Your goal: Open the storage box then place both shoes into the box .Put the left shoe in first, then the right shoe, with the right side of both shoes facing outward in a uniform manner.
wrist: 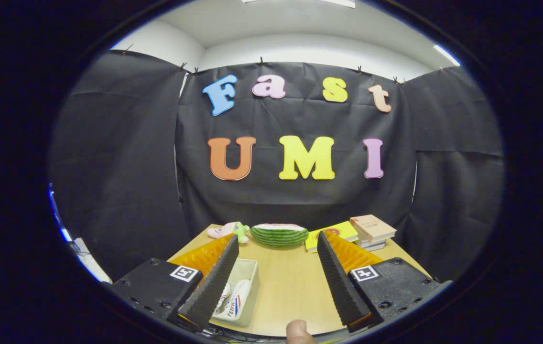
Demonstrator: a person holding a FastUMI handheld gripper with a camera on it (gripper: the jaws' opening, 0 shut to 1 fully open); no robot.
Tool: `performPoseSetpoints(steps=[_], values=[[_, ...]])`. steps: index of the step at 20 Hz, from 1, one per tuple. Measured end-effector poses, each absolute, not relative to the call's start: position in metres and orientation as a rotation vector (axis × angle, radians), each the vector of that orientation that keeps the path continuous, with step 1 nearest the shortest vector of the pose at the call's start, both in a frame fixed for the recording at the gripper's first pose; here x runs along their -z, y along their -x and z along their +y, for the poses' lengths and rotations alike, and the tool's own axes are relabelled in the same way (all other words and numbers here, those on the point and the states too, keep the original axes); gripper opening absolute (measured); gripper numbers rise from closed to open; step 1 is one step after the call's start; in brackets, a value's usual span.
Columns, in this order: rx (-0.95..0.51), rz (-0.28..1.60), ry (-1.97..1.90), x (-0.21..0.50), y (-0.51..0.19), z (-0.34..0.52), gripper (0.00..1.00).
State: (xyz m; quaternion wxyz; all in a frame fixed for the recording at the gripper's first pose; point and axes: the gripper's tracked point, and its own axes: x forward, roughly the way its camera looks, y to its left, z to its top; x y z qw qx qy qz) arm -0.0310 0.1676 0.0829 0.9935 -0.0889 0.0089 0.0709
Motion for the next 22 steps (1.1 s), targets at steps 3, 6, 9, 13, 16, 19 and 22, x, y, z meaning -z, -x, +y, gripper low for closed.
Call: performPoseSetpoints(steps=[3,6,9,13,16,19,22], values=[[-0.131,0.0,0.161,-0.073,0.038,0.15,1.0],[-0.123,0.022,0.137,-0.062,0.041,0.134,1.0],[-0.122,0.045,0.144,-0.051,0.038,0.126,1.0],[-0.121,0.067,0.163,-0.041,0.037,0.119,1.0],[-0.119,0.055,0.163,-0.042,0.037,0.117,1.0],[-0.142,0.061,0.143,-0.039,0.039,0.121,1.0],[-0.163,0.071,0.148,-0.038,0.041,0.125,1.0]])
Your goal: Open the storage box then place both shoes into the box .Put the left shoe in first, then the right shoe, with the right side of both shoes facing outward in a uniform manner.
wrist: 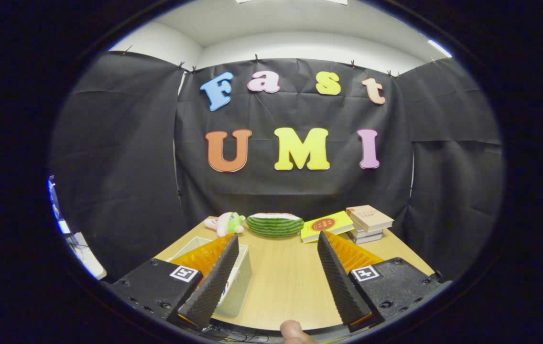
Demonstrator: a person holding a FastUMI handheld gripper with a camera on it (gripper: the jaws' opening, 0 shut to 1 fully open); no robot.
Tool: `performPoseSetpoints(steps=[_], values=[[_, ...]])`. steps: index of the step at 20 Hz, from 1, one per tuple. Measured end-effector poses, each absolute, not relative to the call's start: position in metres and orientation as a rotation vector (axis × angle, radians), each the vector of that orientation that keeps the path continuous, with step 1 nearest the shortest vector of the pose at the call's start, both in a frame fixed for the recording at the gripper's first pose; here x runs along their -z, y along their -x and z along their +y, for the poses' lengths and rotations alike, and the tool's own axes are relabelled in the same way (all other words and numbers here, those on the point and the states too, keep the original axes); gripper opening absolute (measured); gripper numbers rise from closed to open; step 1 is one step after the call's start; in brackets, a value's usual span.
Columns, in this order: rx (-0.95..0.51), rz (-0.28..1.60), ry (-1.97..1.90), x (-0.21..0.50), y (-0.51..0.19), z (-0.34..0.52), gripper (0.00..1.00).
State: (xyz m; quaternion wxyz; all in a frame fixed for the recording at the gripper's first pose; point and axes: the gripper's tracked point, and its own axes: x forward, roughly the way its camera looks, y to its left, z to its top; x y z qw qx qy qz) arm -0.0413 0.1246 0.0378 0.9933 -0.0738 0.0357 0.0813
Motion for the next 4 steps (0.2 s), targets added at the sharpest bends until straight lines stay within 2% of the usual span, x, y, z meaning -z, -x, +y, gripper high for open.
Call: performPoseSetpoints(steps=[4], values=[[-0.166,0.069,0.146,-0.0386,0.0466,0.1237,1.0]])
